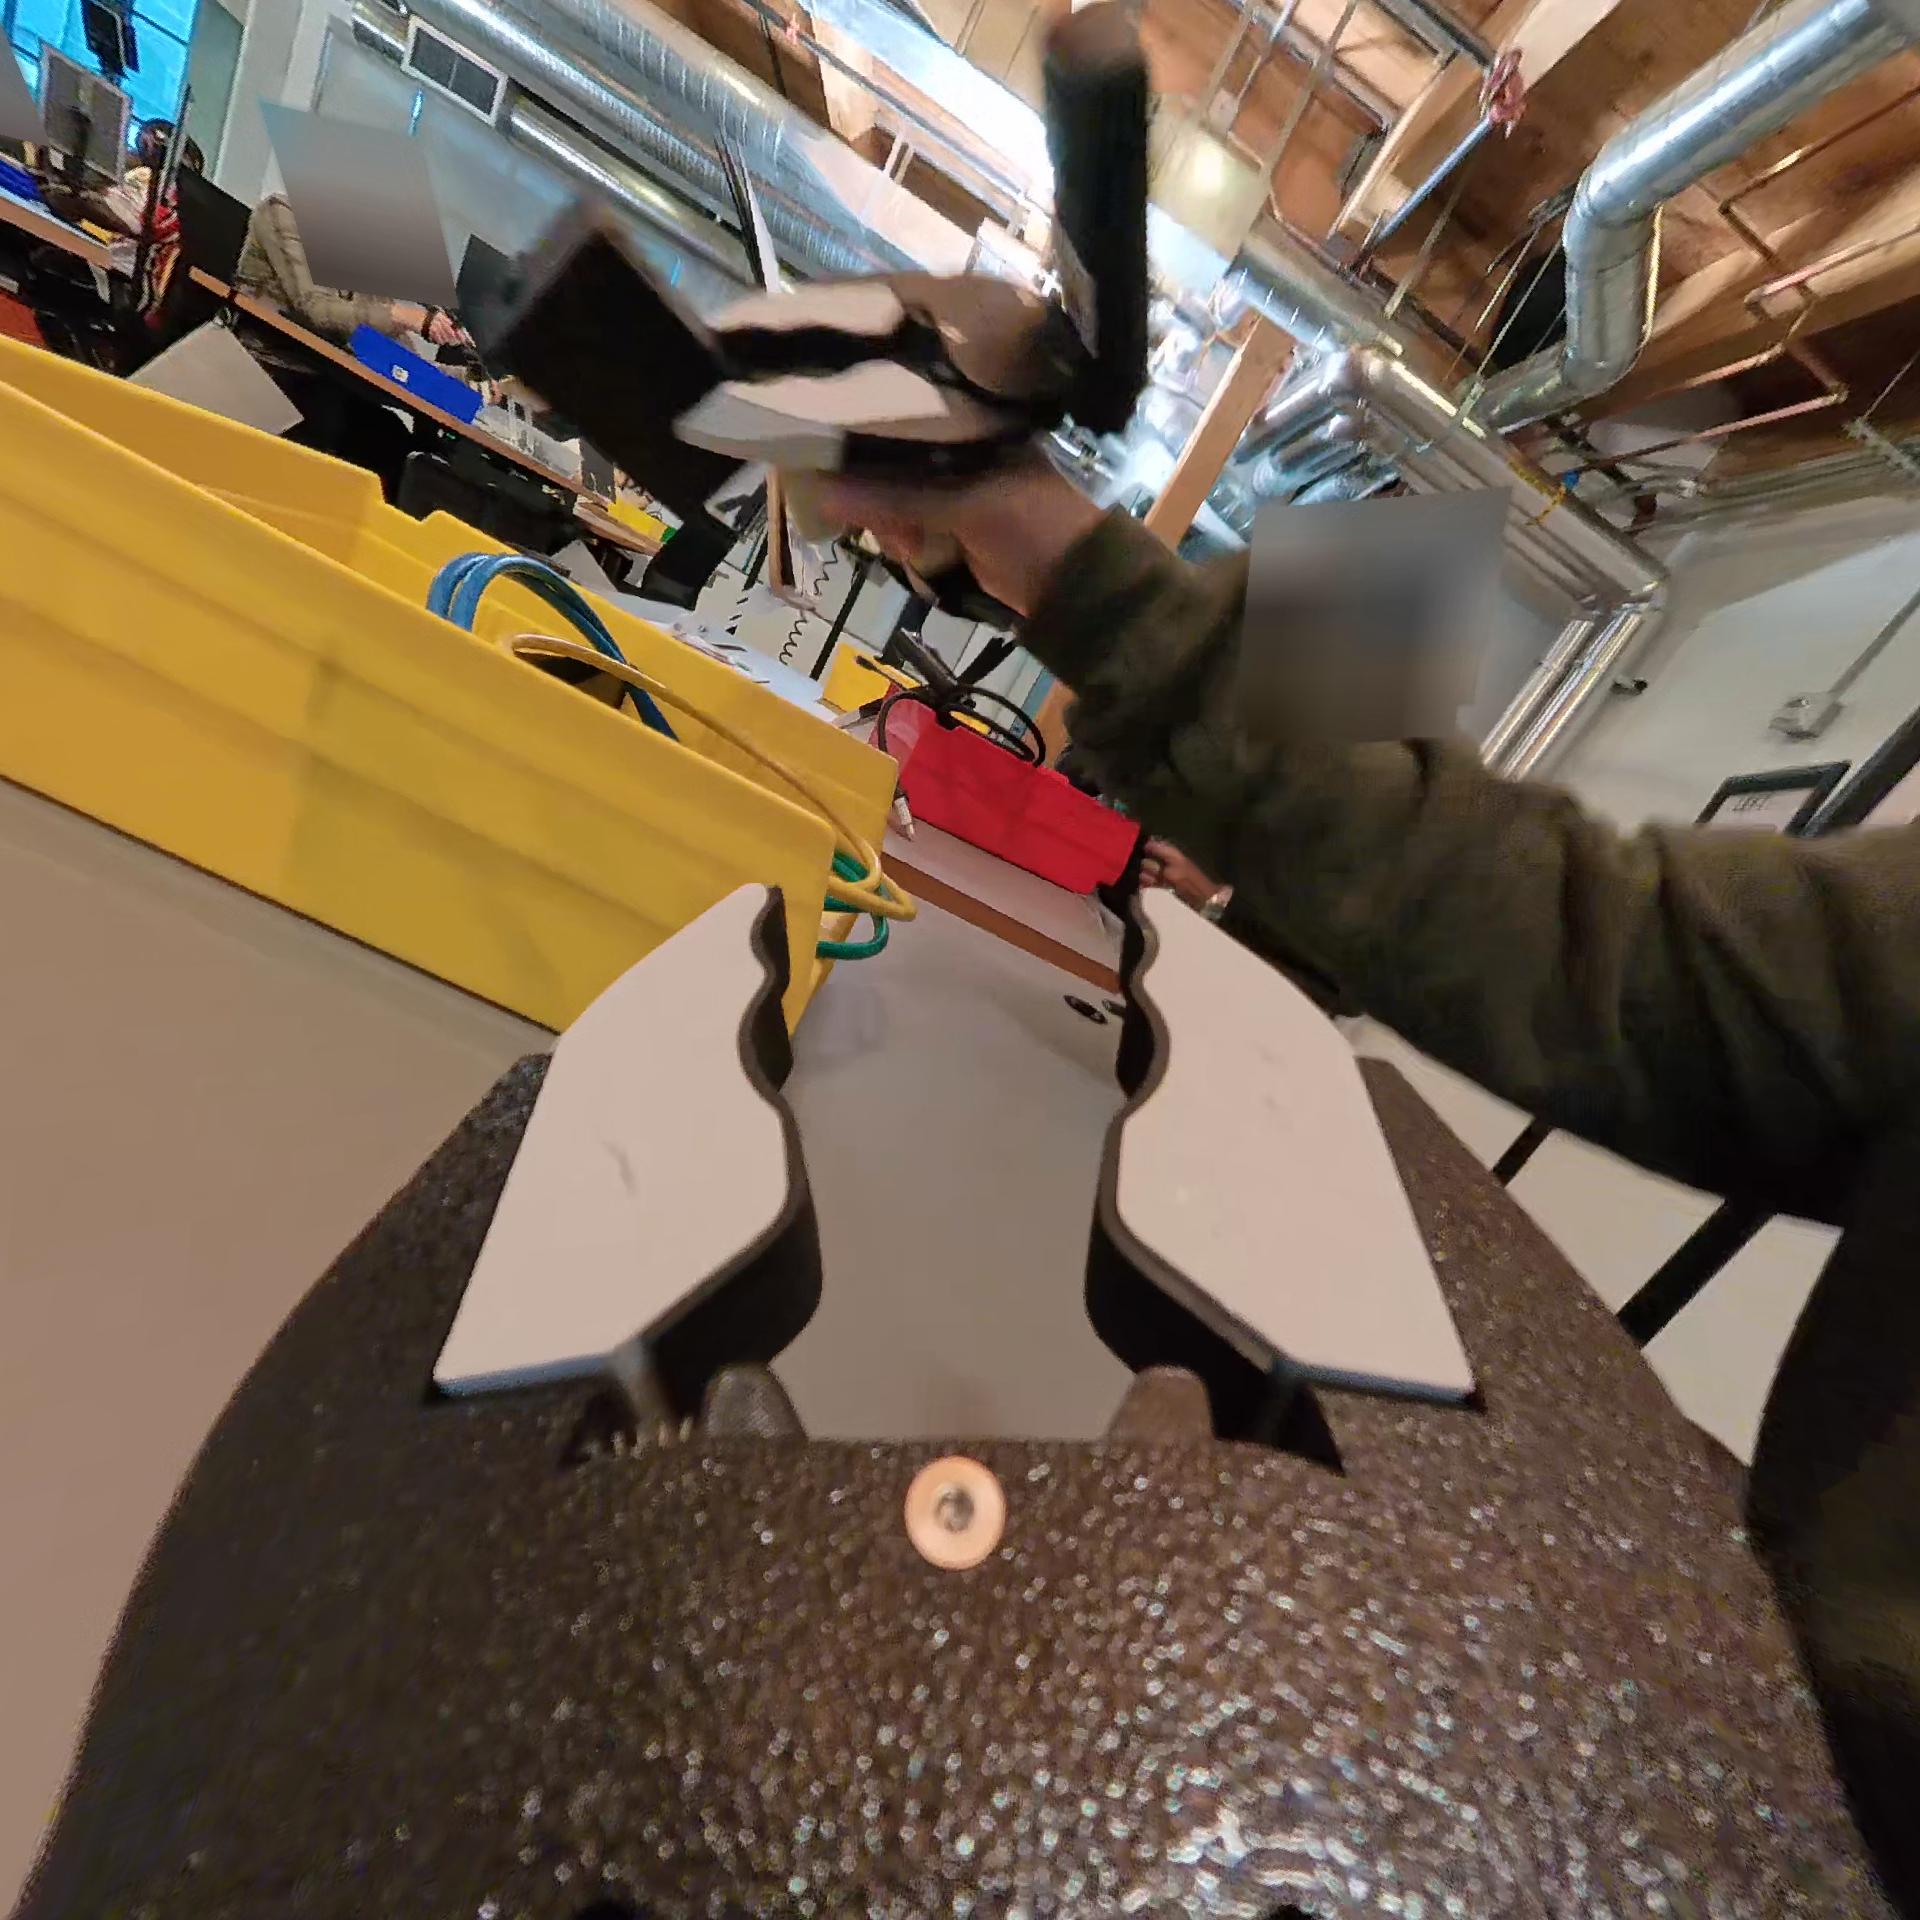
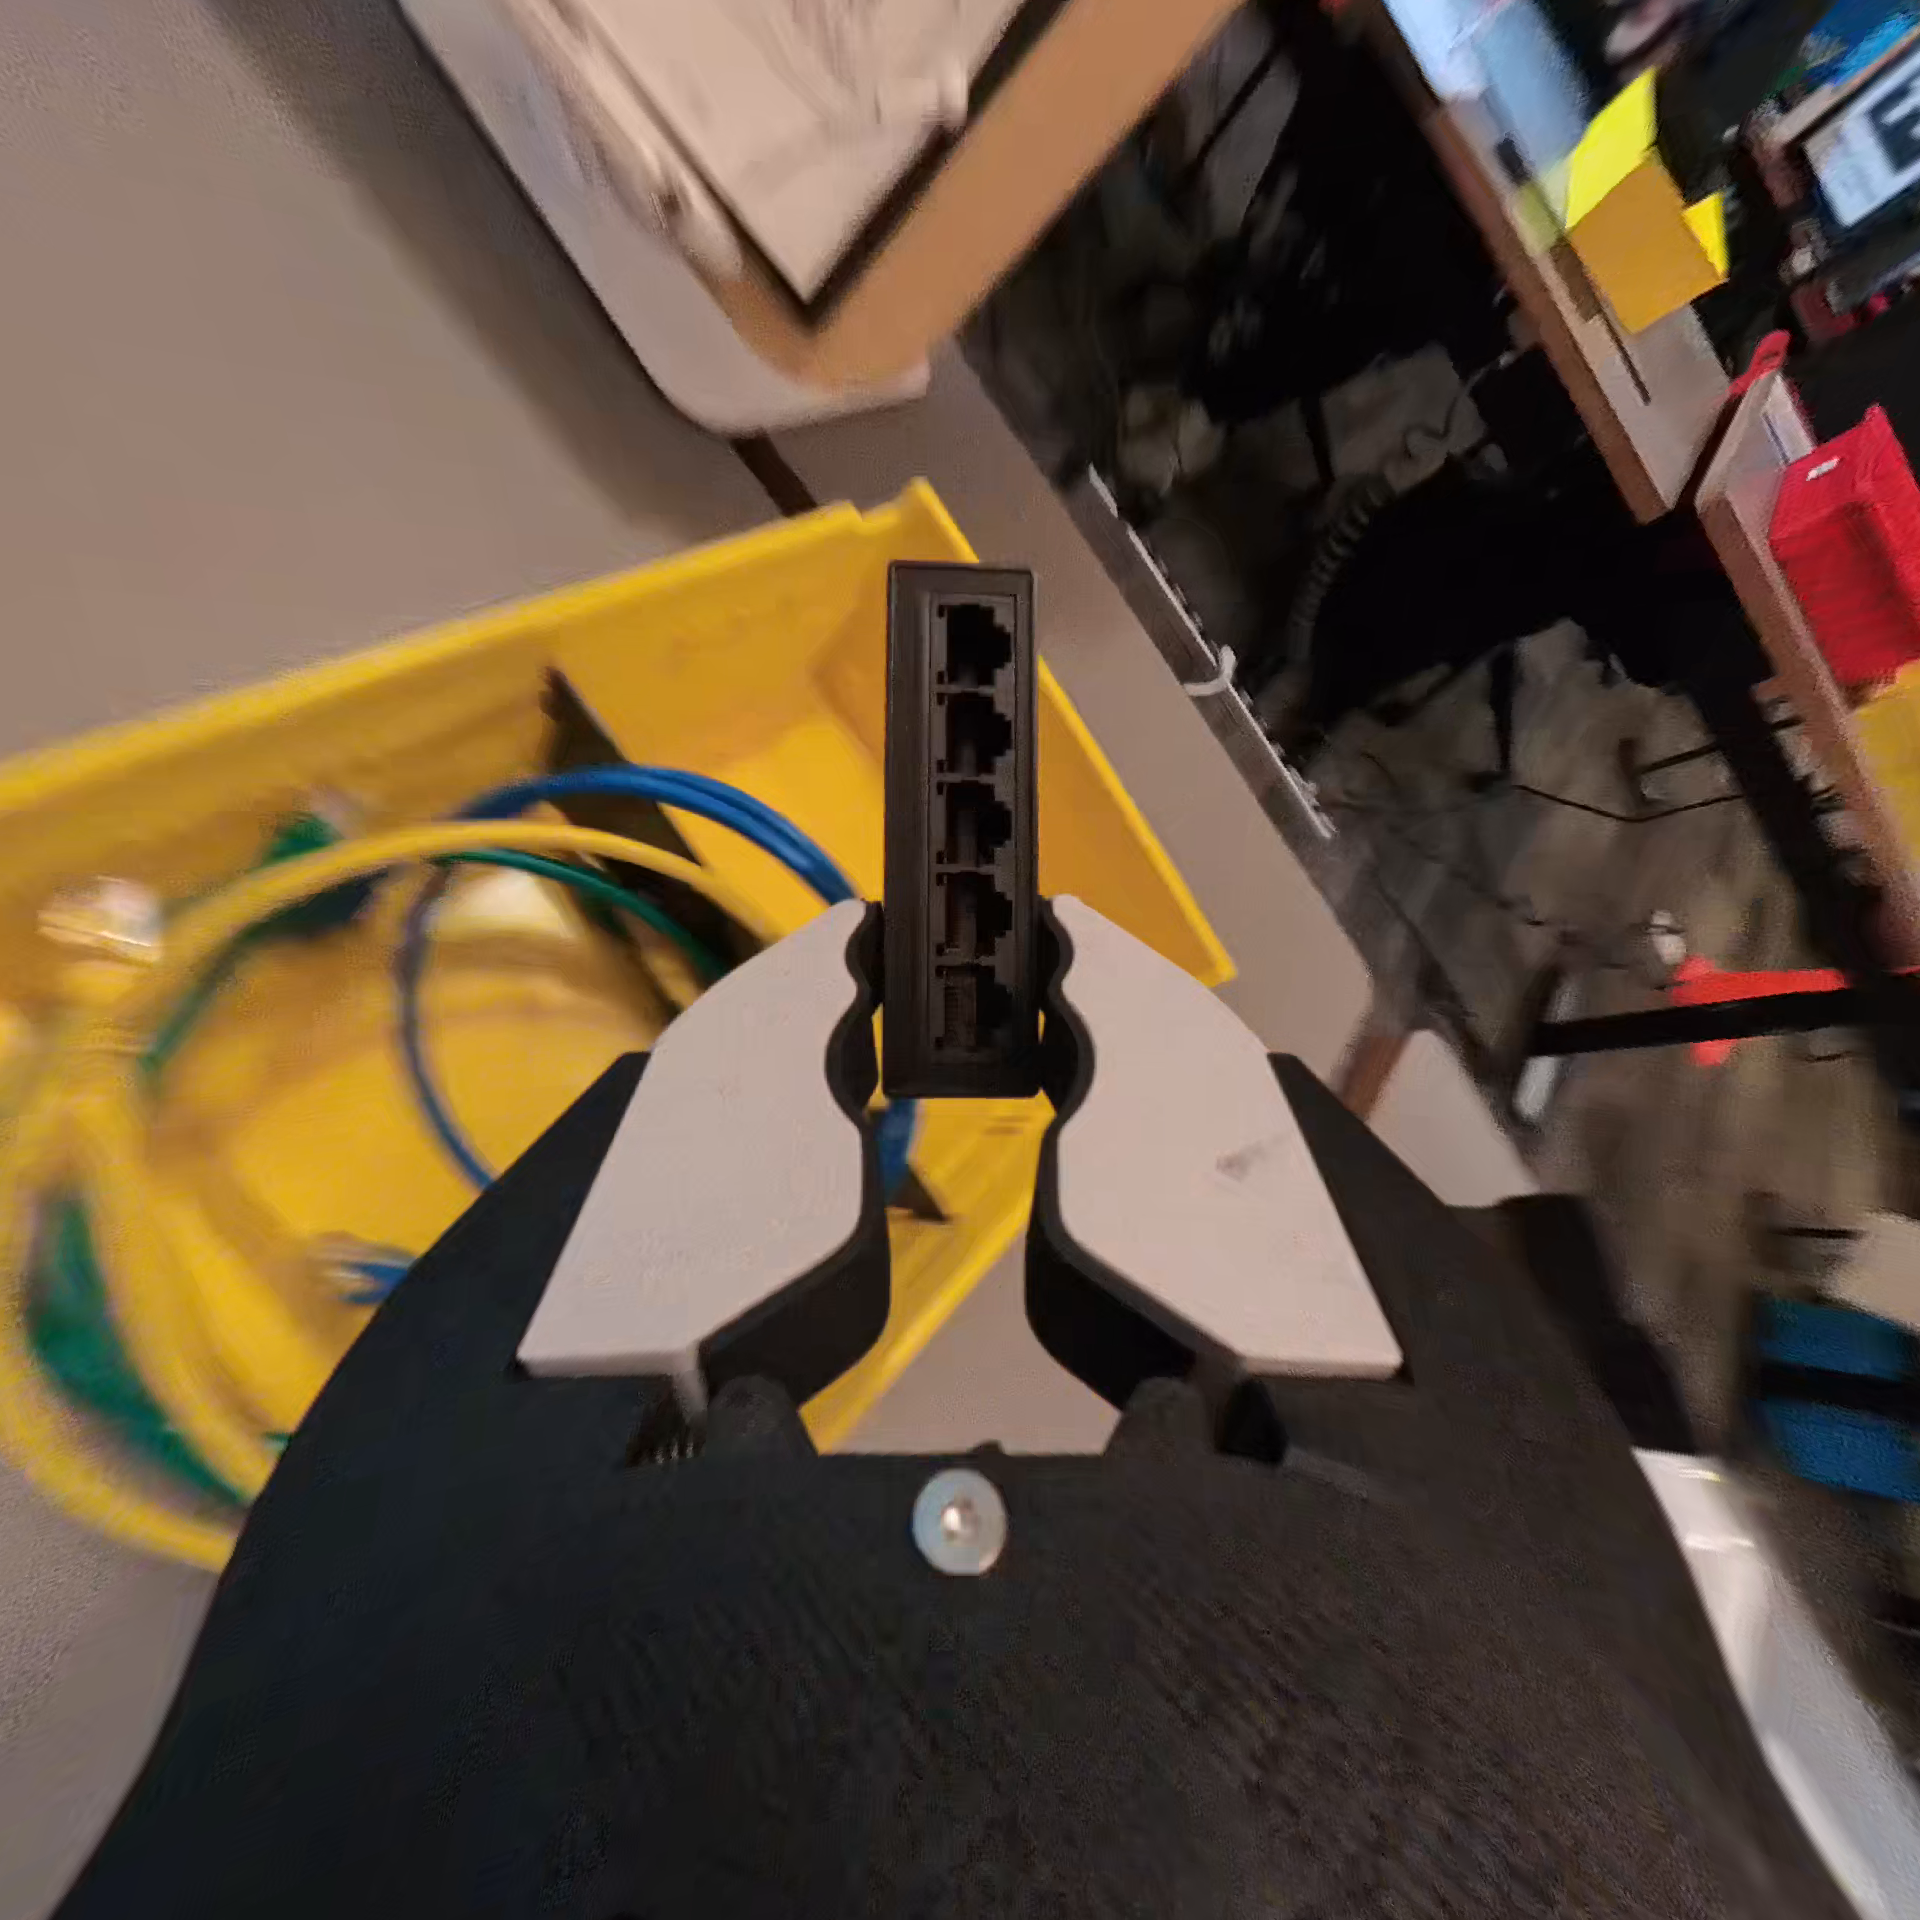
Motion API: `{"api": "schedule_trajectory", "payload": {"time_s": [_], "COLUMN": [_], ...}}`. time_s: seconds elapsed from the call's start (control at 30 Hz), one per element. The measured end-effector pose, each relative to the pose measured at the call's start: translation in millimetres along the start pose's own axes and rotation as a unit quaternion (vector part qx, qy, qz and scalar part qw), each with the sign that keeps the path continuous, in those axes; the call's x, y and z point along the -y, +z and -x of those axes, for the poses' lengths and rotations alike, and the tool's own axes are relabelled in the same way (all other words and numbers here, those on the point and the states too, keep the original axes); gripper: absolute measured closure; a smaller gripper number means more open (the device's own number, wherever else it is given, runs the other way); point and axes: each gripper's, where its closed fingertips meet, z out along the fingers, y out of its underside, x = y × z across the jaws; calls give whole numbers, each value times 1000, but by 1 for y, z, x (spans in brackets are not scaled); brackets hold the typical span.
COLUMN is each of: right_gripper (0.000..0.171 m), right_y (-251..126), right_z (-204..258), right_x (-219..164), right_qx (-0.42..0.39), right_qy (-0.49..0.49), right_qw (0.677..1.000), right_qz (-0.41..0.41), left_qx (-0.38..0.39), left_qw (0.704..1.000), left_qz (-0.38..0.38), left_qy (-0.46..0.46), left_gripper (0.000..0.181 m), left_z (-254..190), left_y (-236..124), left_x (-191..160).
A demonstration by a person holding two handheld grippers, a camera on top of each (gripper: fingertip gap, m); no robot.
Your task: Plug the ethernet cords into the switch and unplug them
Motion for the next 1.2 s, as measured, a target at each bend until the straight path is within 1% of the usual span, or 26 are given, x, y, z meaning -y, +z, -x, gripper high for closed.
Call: {"api": "schedule_trajectory", "payload": {"time_s": [0.07, 0.1, 0.17, 0.27, 0.33, 0.4, 0.43, 0.47, 0.53, 0.6, 0.67, 0.7, 0.77, 0.8, 0.83, 0.9, 0.97, 1.0, 1.07, 1.1, 1.2], "right_gripper": [144, 144, 144, 144, 144, 144, 141, 134, 126, 112, 88, 85, 79, 78, 80, 75, 72, 72, 73, 70, 67], "right_y": [31, 45, 70, 100, 113, 116, 115, 112, 95, 68, 33, 13, -28, -45, -59, -80, -96, -103, -115, -120, -132], "right_z": [-12, -14, -7, 9, 15, 17, 13, 8, -9, -15, -5, 5, 41, 63, 85, 122, 146, 149, 140, 136, 121], "right_x": [-5, -6, -4, -2, -2, -2, 0, 3, 13, 19, 13, 8, -4, -15, -29, -59, -80, -88, -100, -106, -134], "right_qx": [16, 24, 49, 69, 71, 64, 47, 22, -39, -66, -76, -83, -82, -80, -80, -93, -109, -127, -165, -171, -230], "right_qy": [-82, -106, -124, -111, -104, -111, -113, -108, -79, -6, 85, 133, 223, 252, 277, 322, 355, 370, 393, 395, 398], "right_qw": [995, 992, 988, 989, 990, 990, 991, 993, 996, 998, 993, 986, 965, 956, 948, 934, 919, 910, 892, 892, 884], "right_qz": [47, 63, 76, 70, 57, 52, 46, 35, 9, -22, -39, -57, -111, -128, -133, -124, -130, -137, -148, -135, -79], "left_qx": [-1, -1, -6, -18, -17, -14, -13, -13, -13, -9, -4, 2, 14, 21, 27, 46, 68, 82, 101, 123, 194], "left_qw": [1000, 1000, 1000, 999, 998, 998, 998, 999, 1000, 1000, 1000, 1000, 999, 999, 999, 998, 996, 994, 990, 986, 972], "left_qz": [7, 8, 18, 38, 43, 42, 38, 32, 17, 2, -4, -3, 4, 10, 16, 26, 41, 50, 63, 67, 76], "left_qy": [10, 14, 23, 32, 41, 46, 42, 35, 17, 7, 10, 17, 31, 35, 39, 41, 51, 59, 79, 89, 109], "left_gripper": [121, 121, 121, 120, 120, 119, 119, 119, 119, 120, 120, 120, 120, 120, 120, 120, 119, 119, 119, 119, 118], "left_z": [-2, -3, -6, -12, -13, -12, -11, -10, -6, -3, -1, 0, 2, 4, 5, 8, 10, 12, 15, 20, 30], "left_y": [0, 1, 2, 4, 4, 4, 3, 2, -1, -4, -6, -6, -6, -5, -3, 0, 4, 5, 9, 10, 15], "left_x": [-2, -2, -5, -10, -11, -11, -10, -8, -4, 2, 5, 5, 4, 2, 0, -3, -8, -10, -13, -13, -16]}}
